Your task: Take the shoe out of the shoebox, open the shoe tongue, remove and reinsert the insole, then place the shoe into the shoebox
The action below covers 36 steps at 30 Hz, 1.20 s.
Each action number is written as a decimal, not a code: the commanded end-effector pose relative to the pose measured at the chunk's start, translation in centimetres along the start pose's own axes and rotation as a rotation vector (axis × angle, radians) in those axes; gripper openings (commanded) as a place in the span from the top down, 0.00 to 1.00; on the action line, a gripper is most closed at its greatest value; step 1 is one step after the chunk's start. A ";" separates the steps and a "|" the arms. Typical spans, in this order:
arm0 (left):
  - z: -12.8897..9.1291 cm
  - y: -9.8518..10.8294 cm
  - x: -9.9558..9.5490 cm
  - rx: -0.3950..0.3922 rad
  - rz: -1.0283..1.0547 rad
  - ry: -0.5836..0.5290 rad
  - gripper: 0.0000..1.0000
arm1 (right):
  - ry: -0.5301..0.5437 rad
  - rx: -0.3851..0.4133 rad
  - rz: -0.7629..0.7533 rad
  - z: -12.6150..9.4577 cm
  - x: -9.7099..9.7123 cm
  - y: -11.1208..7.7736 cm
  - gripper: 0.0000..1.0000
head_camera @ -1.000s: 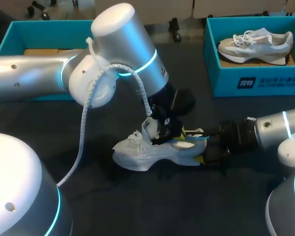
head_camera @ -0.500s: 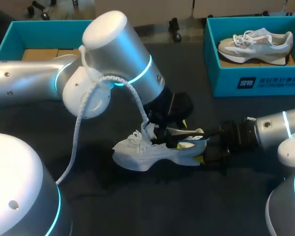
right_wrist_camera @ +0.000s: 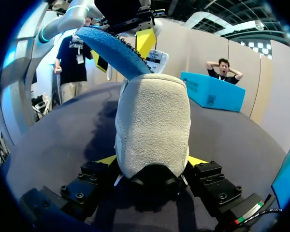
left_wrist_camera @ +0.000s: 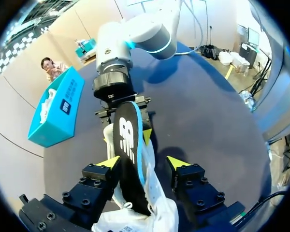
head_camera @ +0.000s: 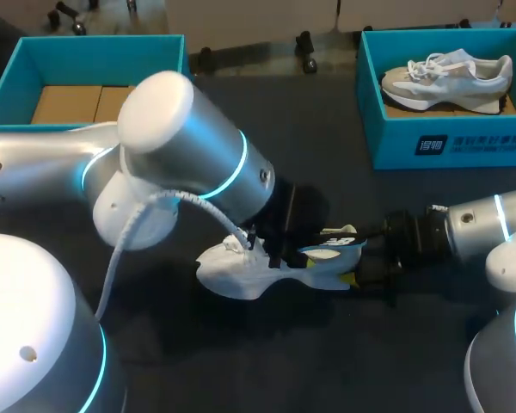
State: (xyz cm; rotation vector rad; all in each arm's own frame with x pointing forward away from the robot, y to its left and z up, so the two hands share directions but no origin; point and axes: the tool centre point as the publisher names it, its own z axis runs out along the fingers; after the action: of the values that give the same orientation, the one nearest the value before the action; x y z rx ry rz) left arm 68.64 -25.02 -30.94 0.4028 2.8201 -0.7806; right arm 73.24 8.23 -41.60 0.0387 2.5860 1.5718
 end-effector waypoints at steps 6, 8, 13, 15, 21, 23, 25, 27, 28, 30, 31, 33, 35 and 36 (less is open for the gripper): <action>1.8 -0.4 -0.5 0.006 -0.002 -0.052 0.42 | -0.002 0.005 0.000 0.1 0.1 0.1 1.00; 2.2 -0.4 -0.6 0.008 0.000 -0.058 0.42 | -0.002 0.005 0.000 0.1 0.1 0.1 1.00; 2.9 -0.6 -1.1 0.001 0.010 -0.072 0.45 | -0.002 0.005 0.000 0.1 0.1 0.1 1.00; 3.2 -0.6 -1.3 -0.001 0.011 -0.075 0.51 | -0.002 0.005 0.000 0.1 0.1 0.1 1.00; 3.8 -0.5 -1.5 -0.004 0.017 -0.073 0.69 | -0.002 0.005 0.000 0.1 0.1 0.1 1.00; 4.0 -0.3 -1.6 -0.006 0.013 -0.071 0.73 | -0.002 0.005 0.000 0.1 0.1 0.1 1.00; 4.0 -0.1 -1.7 -0.006 0.010 -0.068 0.82 | -0.002 0.005 0.000 0.1 0.1 0.1 1.00; 3.9 0.0 -1.7 -0.006 0.005 -0.066 1.00 | -0.002 0.005 0.000 0.1 0.1 0.1 1.00; 3.8 0.0 -1.7 -0.006 0.002 -0.067 1.00 | -0.002 0.005 0.000 0.1 0.1 0.1 1.00; 3.3 0.0 -1.6 -0.005 -0.002 -0.065 1.00 | -0.002 0.005 0.000 0.1 0.1 0.1 1.00; 3.1 -0.1 -1.6 -0.003 -0.005 -0.066 1.00 | -0.002 0.005 0.000 0.1 0.1 0.1 1.00; 2.5 -0.3 -1.6 0.006 -0.016 -0.067 1.00 | -0.002 0.005 0.000 0.1 0.1 0.1 1.00; 2.0 -0.7 -1.8 0.017 -0.023 -0.065 1.00 | -0.002 0.005 0.000 0.1 0.1 0.1 1.00; 1.7 -0.9 -1.9 0.025 -0.033 -0.063 1.00 | -0.002 0.005 0.000 0.1 0.1 0.1 1.00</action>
State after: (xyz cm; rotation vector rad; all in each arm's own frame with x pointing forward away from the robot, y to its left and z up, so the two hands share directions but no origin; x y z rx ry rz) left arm 70.41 -27.66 -32.42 0.3300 2.7616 -0.8152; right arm 73.24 8.22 -41.60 0.0388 2.5861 1.5716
